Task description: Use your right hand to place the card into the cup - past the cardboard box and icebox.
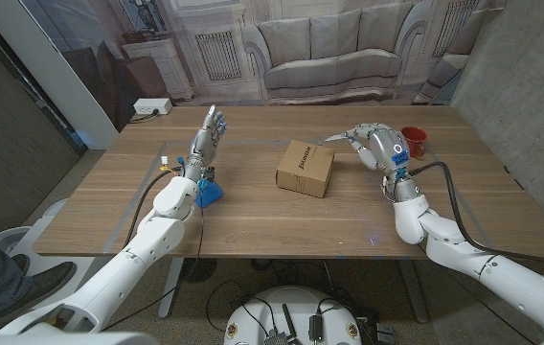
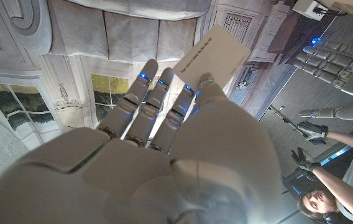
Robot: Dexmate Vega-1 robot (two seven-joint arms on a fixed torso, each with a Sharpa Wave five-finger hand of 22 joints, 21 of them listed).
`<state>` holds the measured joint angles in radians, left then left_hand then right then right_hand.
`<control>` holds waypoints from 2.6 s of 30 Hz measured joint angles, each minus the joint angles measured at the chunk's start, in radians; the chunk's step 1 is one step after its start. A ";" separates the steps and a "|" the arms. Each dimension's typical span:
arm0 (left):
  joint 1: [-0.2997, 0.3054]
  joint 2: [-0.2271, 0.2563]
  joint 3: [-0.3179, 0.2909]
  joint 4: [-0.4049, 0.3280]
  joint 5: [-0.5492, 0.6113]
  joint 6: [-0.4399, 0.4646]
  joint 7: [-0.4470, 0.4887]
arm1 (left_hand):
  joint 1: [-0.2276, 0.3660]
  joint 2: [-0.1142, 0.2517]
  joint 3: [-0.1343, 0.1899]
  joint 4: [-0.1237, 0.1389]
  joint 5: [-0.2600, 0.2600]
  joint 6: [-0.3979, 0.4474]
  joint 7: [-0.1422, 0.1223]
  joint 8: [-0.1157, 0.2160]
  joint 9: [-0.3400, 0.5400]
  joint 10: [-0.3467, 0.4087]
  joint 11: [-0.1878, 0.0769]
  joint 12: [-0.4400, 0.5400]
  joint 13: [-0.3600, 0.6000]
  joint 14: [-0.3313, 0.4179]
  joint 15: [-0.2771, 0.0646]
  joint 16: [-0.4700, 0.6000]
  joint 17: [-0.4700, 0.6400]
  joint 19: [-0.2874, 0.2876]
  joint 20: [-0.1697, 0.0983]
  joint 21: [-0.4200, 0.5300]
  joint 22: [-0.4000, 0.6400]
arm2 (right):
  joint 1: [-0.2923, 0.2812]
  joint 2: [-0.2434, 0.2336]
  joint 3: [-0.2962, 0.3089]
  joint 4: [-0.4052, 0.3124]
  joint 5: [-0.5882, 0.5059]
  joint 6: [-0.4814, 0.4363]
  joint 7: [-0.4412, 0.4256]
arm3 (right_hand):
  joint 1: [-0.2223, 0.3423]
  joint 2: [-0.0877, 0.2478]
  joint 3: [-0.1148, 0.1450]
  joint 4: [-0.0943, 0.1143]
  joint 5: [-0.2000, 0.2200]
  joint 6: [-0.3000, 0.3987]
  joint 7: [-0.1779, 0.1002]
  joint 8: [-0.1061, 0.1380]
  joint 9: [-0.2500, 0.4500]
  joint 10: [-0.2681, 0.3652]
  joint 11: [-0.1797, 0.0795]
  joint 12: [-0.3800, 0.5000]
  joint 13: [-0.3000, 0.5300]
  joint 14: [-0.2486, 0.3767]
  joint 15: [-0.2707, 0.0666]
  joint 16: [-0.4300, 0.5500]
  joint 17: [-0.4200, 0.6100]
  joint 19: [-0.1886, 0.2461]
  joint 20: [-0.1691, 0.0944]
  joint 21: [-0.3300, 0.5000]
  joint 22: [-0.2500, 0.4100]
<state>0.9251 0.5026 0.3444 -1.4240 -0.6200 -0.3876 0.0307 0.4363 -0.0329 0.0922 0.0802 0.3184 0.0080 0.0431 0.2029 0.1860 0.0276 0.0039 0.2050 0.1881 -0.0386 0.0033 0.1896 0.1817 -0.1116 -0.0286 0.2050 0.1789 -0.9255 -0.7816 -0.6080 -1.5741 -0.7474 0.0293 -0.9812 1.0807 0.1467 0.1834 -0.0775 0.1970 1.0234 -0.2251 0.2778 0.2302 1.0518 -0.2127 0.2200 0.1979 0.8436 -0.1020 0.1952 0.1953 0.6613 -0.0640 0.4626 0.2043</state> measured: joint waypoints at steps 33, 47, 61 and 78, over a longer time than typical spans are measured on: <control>0.039 0.038 -0.028 -0.052 -0.007 0.011 0.020 | 0.001 0.001 -0.003 -0.003 0.000 0.005 -0.005 0.000 0.003 0.006 -0.006 0.000 0.000 -0.004 -0.004 0.000 0.000 0.000 0.000 0.000 0.000 | 0.030 0.001 0.023 -0.040 -0.002 -0.105 0.059 | 0.000 0.000 -0.004 -0.004 0.000 0.011 0.000 -0.005 -0.004 0.000 0.000 0.000 0.000 0.000 0.000 0.000 0.000 -0.005 0.006 0.009 0.000; 0.049 0.047 -0.034 -0.074 -0.001 0.011 0.024 | 0.009 0.009 -0.007 0.001 0.000 0.005 -0.005 0.000 0.002 0.006 -0.006 0.000 0.000 -0.004 -0.004 0.000 0.000 0.000 0.000 0.000 0.000 | 0.045 -0.006 0.029 -0.051 -0.007 -0.145 0.095 | 0.000 0.000 -0.004 -0.004 0.000 0.011 0.000 -0.006 -0.004 0.000 0.000 0.000 0.000 0.000 0.000 0.000 0.000 -0.007 0.003 0.013 0.000; 0.062 0.051 -0.039 -0.086 0.002 0.011 0.034 | 0.009 0.009 -0.007 0.001 0.000 0.005 -0.005 0.000 0.002 0.006 -0.006 0.000 0.000 -0.004 -0.004 0.000 0.000 0.000 0.000 0.000 0.000 | 0.068 0.000 0.027 -0.044 -0.004 -0.184 0.123 | 0.000 -0.001 -0.004 -0.004 0.000 0.011 0.000 -0.008 -0.005 0.000 0.000 0.000 0.000 0.000 0.000 0.000 0.000 -0.007 0.004 0.015 0.000; 0.075 0.053 -0.042 -0.105 0.010 0.003 0.043 | 0.009 0.009 -0.010 -0.001 0.000 0.005 -0.005 0.000 0.002 0.006 -0.006 0.000 0.000 -0.004 -0.004 0.000 0.000 0.000 0.000 0.000 0.000 | 0.087 0.016 0.032 -0.039 0.021 -0.271 0.161 | 0.000 -0.001 -0.008 -0.008 0.000 0.011 0.000 -0.008 -0.005 0.006 -0.006 0.000 0.000 0.000 0.000 0.000 0.000 -0.018 0.003 0.019 0.001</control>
<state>1.0001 0.5553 0.3027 -1.5292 -0.6101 -0.3846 0.0735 0.4455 -0.0238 0.0825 0.0787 0.3184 0.0133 0.0377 0.2029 0.1883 0.0333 -0.0018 0.2050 0.1881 -0.0423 -0.0004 0.1896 0.1817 -0.1116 -0.0286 0.2050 0.1789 -0.8383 -0.7656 -0.5759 -1.6127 -0.7267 -0.2417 -0.8204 1.0809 0.1462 0.1752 -0.0858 0.1970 1.0340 -0.2250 0.2695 0.2250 1.0574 -0.2182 0.2200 0.1980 0.8438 -0.1020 0.1953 0.1957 0.6432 -0.0606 0.4811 0.2049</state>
